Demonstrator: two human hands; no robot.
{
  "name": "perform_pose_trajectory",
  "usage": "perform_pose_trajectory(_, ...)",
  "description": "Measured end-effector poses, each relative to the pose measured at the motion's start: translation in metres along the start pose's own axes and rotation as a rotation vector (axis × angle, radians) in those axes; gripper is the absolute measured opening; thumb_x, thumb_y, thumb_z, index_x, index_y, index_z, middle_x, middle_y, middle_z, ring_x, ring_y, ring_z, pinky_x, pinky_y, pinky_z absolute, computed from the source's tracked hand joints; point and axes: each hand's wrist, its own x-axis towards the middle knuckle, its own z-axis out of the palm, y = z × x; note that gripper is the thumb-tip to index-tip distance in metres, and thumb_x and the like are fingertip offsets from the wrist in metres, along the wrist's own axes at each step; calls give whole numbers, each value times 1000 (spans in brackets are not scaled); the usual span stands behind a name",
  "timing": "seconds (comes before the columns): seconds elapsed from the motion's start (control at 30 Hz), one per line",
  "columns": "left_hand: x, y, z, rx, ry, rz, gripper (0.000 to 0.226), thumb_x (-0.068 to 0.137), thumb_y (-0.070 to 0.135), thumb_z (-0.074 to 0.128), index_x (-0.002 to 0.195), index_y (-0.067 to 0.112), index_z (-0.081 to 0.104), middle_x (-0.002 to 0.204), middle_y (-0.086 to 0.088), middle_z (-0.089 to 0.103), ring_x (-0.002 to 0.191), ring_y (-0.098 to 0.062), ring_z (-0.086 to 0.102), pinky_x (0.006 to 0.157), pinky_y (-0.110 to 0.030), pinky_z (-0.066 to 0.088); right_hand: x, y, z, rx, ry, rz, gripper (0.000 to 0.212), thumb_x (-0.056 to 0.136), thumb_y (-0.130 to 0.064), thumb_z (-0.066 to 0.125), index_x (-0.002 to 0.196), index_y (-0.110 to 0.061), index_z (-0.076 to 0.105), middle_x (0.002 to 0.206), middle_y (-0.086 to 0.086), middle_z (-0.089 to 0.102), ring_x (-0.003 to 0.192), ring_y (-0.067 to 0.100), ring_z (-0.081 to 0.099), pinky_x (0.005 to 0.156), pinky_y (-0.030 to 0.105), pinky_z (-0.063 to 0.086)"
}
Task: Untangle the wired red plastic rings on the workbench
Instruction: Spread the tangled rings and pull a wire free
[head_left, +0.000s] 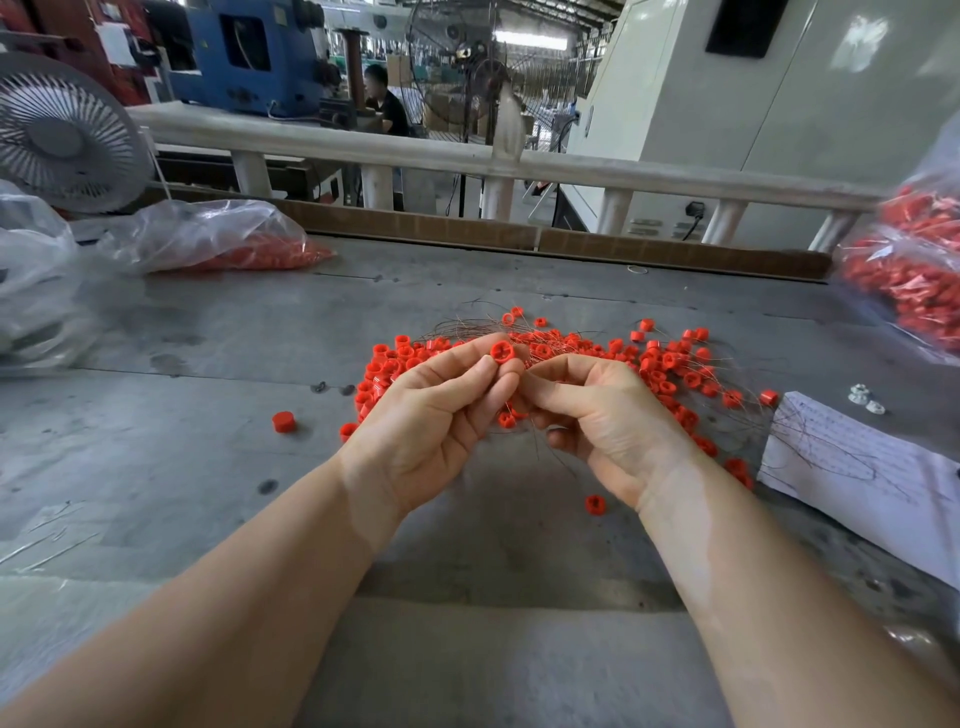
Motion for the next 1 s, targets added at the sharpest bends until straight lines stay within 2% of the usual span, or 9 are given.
perform_pose_trajectory(0.23, -1, 1, 2, 6, 13, 5, 25, 78, -3, 52, 72, 4, 75, 81, -11, 72, 71, -11, 70, 63, -18, 57, -1, 0, 1, -18, -5, -7, 19, 56, -32, 74, 67, -18, 66, 62, -2, 68, 48, 2, 53, 42, 14, 38)
perform_pose_trajectory(0.37, 0, 0, 1, -2, 40, 6, 23, 84, -5, 49, 82, 1, 71, 79, -12, 72, 72, -13, 71, 61, -18, 56, 1, 0, -1, -53, 13, -20, 12, 70, -24, 75, 71, -19, 65, 63, -3, 68, 48, 2, 54, 43, 14, 39)
perform_pose_trajectory(0.47, 1, 1, 0, -13, 47, 13, 29, 84, -6, 48, 74, 3, 74, 78, -12, 72, 72, -14, 71, 59, -17, 56, 2, 0, -3, -96, 33, -39, 9, 78, -18, 72, 74, -18, 64, 64, -4, 69, 49, 2, 57, 43, 13, 39)
perform_pose_trajectory(0.53, 1, 1, 0, -16, 56, 22, 27, 85, -6, 48, 78, 2, 73, 78, -12, 72, 72, -14, 71, 58, -17, 55, 2, 0, -3, -146, 56, -66, 10, 78, -16, 72, 73, -19, 65, 64, -4, 69, 51, 2, 58, 44, 12, 40)
perform_pose_trajectory(0.67, 1, 0, -1, 9, 54, 36, 27, 86, -8, 47, 78, 2, 71, 77, -12, 71, 71, -14, 71, 58, -18, 55, 1, 0, -2, -197, 147, -245, 15, 78, -5, 72, 73, -18, 66, 63, -7, 67, 57, -2, 58, 50, 11, 41)
perform_pose_trajectory(0.77, 0, -1, -1, 55, 40, 57, 24, 83, -6, 50, 78, 3, 71, 77, -11, 72, 69, -13, 70, 62, -19, 57, 0, -1, -1, -185, 148, -342, 16, 79, 0, 70, 76, -16, 67, 60, -10, 66, 60, -3, 59, 55, 9, 43)
perform_pose_trajectory(0.83, 0, -1, -1, 81, 26, 65, 21, 79, -3, 53, 77, 4, 73, 77, -10, 72, 68, -13, 70, 64, -19, 57, 1, -1, 0, -173, 120, -334, 14, 81, 0, 68, 79, -15, 68, 66, -8, 68, 64, -1, 62, 59, 10, 44)
perform_pose_trajectory(0.93, 1, -1, -1, 95, 24, 63, 21, 85, -5, 49, 85, 3, 69, 76, -8, 72, 66, -11, 69, 64, -18, 57, 2, 1, 0, -130, 57, -261, 9, 84, -3, 65, 89, -10, 69, 81, 2, 73, 78, 8, 68, 72, 19, 52)
perform_pose_trajectory(1.0, 0, -1, -1, 94, 23, 57, 20, 86, -5, 49, 87, 3, 67, 76, -8, 72, 67, -10, 69, 64, -18, 57, 2, 2, 0, -97, 37, -229, 10, 85, -4, 64, 91, -9, 69, 83, 5, 73, 79, 12, 68, 77, 24, 54)
